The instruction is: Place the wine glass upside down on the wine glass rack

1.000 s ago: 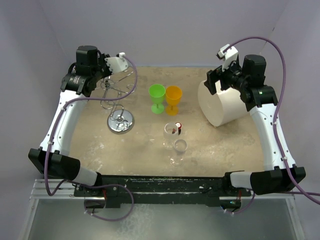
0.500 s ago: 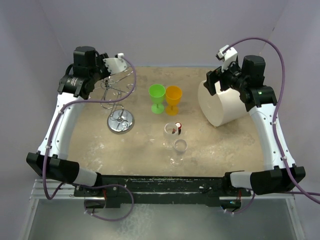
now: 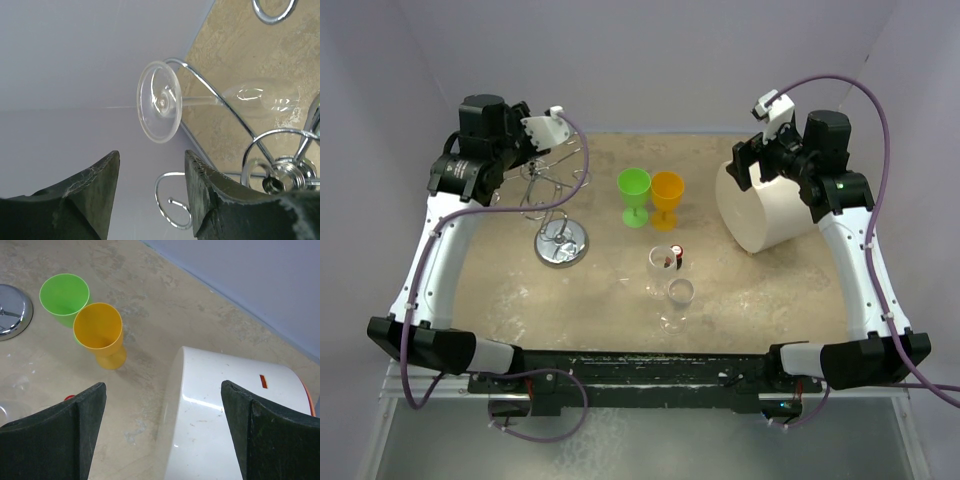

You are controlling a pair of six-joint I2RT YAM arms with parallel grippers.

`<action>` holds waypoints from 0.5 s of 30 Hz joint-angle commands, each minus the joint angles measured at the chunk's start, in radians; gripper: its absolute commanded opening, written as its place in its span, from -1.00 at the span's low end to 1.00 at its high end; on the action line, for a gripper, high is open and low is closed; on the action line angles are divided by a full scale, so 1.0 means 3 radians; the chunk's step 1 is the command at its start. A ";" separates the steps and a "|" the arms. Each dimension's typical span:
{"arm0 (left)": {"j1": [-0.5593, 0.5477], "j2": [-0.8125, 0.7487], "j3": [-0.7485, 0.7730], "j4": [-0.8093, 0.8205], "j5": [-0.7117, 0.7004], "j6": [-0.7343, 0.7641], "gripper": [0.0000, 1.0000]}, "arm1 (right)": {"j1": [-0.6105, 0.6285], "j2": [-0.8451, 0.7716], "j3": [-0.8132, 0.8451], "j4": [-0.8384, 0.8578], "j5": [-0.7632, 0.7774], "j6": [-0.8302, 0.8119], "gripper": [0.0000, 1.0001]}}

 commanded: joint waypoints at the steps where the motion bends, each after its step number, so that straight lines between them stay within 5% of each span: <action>1: 0.0009 -0.0121 0.0044 -0.0053 -0.0034 -0.0086 0.17 | -0.0009 -0.0026 0.0004 0.0145 -0.0086 0.0037 0.97; 15: 0.0009 -0.0074 0.0278 0.0321 -0.0232 -0.0334 0.16 | -0.0010 -0.0067 -0.0026 0.0154 -0.0073 0.0020 0.98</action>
